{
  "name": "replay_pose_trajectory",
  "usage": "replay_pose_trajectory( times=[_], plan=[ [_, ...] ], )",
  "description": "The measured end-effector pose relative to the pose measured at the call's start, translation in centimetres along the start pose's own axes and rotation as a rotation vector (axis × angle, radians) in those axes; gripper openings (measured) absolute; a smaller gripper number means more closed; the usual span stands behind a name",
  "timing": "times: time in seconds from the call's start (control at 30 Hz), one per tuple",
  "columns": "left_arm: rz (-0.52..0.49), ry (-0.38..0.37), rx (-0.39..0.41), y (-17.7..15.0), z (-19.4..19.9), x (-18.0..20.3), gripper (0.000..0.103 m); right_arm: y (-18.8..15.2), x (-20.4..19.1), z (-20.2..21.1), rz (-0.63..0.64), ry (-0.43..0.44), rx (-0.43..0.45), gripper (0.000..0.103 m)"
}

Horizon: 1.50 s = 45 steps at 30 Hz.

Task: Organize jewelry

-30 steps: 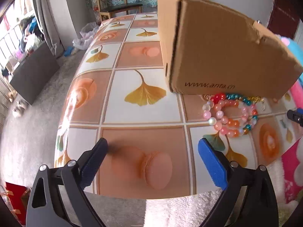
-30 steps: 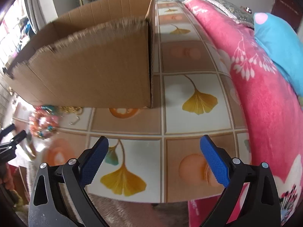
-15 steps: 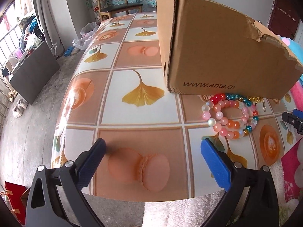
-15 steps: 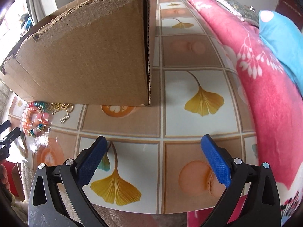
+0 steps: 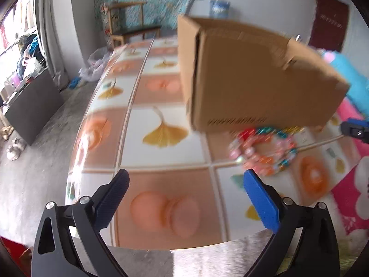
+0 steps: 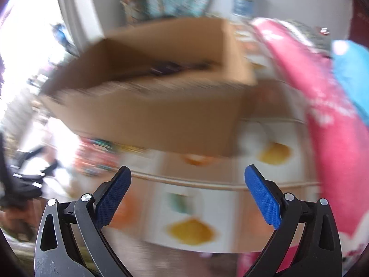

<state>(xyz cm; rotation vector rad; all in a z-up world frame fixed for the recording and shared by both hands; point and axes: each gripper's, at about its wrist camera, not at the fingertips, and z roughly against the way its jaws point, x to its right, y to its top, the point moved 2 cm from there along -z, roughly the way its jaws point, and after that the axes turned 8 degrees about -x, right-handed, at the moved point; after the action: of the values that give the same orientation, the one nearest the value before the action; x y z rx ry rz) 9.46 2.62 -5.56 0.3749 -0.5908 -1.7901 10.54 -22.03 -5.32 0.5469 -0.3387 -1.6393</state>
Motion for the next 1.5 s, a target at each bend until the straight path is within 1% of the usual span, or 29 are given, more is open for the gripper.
replay_pose_trajectory(
  times=[0.03,0.07,0.1,0.13,0.17,0.23,0.27,0.33,0.37,0.43,0.5,0.67,0.73,0.83,0.93,1.07,1.2,1.37,1.4,1.43,1.5],
  plan=[
    [-0.001,-0.04,0.035,0.3,0.7,0.2,0.092,0.3,-1.0,0.1,-0.003,0.09,0.01,0.094],
    [-0.001,-0.067,0.054,0.5,1.2,0.3,0.091,0.5,-1.5,-0.1,-0.004,0.132,0.007,0.092],
    [-0.001,-0.101,0.071,0.7,1.6,0.5,0.089,0.8,-2.3,-0.5,-0.006,0.191,-0.004,0.085],
    [0.006,-0.143,0.08,1.1,1.8,0.7,0.083,1.1,-2.6,-0.9,-0.009,0.217,-0.014,0.079],
    [0.011,-0.167,0.078,1.3,1.7,0.9,0.08,1.4,-3.0,-1.8,-0.018,0.246,-0.032,0.077],
    [0.02,-0.211,0.055,1.7,0.9,1.2,0.063,1.6,-3.7,-2.9,-0.032,0.273,-0.066,0.061],
    [0.015,-0.217,0.041,1.9,0.5,1.4,0.059,1.8,-3.9,-3.6,-0.039,0.281,-0.087,0.059],
    [0.009,-0.217,0.017,1.9,-0.2,1.6,0.045,1.5,-4.7,-4.3,-0.043,0.279,-0.111,0.049],
    [0.008,-0.221,0.0,2.0,-0.8,1.6,0.041,1.6,-4.8,-4.8,-0.041,0.278,-0.124,0.046],
    [0.02,-0.221,-0.027,2.0,-1.4,1.5,0.031,1.6,-5.2,-5.5,-0.036,0.273,-0.153,0.038],
    [0.031,-0.23,-0.045,2.1,-2.0,1.3,0.025,1.6,-5.7,-6.0,-0.031,0.261,-0.173,0.034],
    [0.027,-0.218,-0.084,2.4,-2.7,1.4,0.023,2.0,-6.4,-6.5,-0.009,0.237,-0.187,0.029],
    [0.029,-0.204,-0.107,2.2,-3.1,1.4,0.022,2.1,-6.7,-6.7,-0.003,0.227,-0.197,0.022],
    [0.034,-0.209,-0.122,2.3,-3.3,1.5,0.02,2.3,-7.1,-7.1,0.013,0.218,-0.206,0.014],
    [0.023,-0.204,-0.132,2.4,-3.6,1.8,0.019,2.4,-7.9,-7.0,0.039,0.195,-0.202,0.012],
    [-0.002,-0.174,-0.14,2.8,-3.7,2.4,0.019,2.4,-8.8,-6.9,0.074,0.161,-0.196,0.011],
    [-0.061,-0.115,-0.155,3.1,-4.0,3.5,0.019,2.4,-9.8,-6.8,0.112,0.116,-0.189,0.011],
    [-0.133,-0.025,-0.151,2.9,-4.1,4.9,0.018,2.0,-10.4,-6.7,0.106,0.118,-0.183,0.009],
    [-0.143,-0.01,-0.147,2.9,-4.1,5.1,0.015,1.9,-10.2,-6.7,0.098,0.122,-0.179,0.008],
    [-0.147,-0.007,-0.144,2.8,-4.2,5.2,0.012,1.8,-9.7,-6.5,0.089,0.131,-0.178,0.008],
    [-0.139,-0.017,-0.14,2.9,-4.2,5.2,0.01,1.8,-8.5,-6.4,0.075,0.146,-0.176,0.008]
  ],
)
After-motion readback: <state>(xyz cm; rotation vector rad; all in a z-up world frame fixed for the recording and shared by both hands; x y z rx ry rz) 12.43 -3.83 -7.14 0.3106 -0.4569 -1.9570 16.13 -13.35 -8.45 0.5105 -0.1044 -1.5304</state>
